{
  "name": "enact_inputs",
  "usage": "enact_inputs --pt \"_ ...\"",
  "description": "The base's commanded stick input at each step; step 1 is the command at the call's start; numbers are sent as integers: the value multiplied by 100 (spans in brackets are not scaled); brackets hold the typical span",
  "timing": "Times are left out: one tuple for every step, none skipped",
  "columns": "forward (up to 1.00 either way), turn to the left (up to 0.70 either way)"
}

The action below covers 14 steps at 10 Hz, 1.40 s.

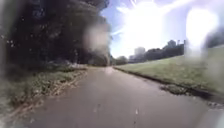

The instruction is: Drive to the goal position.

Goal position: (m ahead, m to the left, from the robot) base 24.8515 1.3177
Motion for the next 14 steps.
enact_inputs --pt "45 0" --pt "45 0" --pt "45 0" --pt "45 0" --pt "45 0" --pt "45 0" --pt "45 0" --pt "45 0" --pt "45 0" --pt "45 0" --pt "45 0" --pt "45 0" --pt "45 0" --pt "45 0"
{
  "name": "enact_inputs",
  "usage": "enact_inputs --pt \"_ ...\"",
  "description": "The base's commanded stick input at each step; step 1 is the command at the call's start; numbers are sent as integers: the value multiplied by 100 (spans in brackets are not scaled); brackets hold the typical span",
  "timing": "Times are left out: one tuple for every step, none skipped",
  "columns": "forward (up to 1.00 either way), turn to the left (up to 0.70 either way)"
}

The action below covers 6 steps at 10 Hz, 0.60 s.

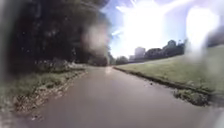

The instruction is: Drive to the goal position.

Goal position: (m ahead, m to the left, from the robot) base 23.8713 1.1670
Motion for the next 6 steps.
enact_inputs --pt "45 0" --pt "45 0" --pt "45 0" --pt "45 0" --pt "45 0" --pt "45 0"
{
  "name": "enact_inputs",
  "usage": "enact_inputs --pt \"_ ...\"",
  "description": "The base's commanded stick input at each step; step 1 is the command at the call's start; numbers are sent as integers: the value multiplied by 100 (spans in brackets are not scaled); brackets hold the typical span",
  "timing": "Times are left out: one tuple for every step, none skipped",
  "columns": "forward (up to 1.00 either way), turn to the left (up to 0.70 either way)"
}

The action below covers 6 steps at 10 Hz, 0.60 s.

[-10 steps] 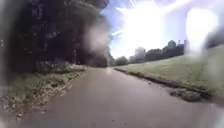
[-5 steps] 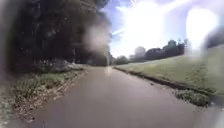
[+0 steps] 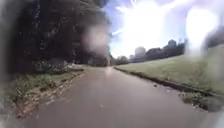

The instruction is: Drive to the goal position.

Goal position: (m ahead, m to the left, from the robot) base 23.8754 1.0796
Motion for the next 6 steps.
enact_inputs --pt "45 0" --pt "45 0" --pt "45 0" --pt "45 0" --pt "45 0" --pt "45 0"
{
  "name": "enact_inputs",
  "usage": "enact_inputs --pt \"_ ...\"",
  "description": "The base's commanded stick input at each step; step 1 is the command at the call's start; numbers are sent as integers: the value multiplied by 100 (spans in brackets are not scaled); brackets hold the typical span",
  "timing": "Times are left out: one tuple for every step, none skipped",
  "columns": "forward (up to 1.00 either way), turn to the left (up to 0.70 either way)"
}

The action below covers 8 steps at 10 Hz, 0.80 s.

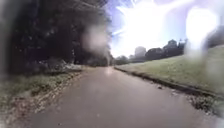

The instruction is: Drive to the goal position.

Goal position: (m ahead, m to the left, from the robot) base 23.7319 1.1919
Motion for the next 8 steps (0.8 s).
enact_inputs --pt "45 0" --pt "45 0" --pt "45 0" --pt "45 0" --pt "45 0" --pt "45 0" --pt "45 0" --pt "45 0"
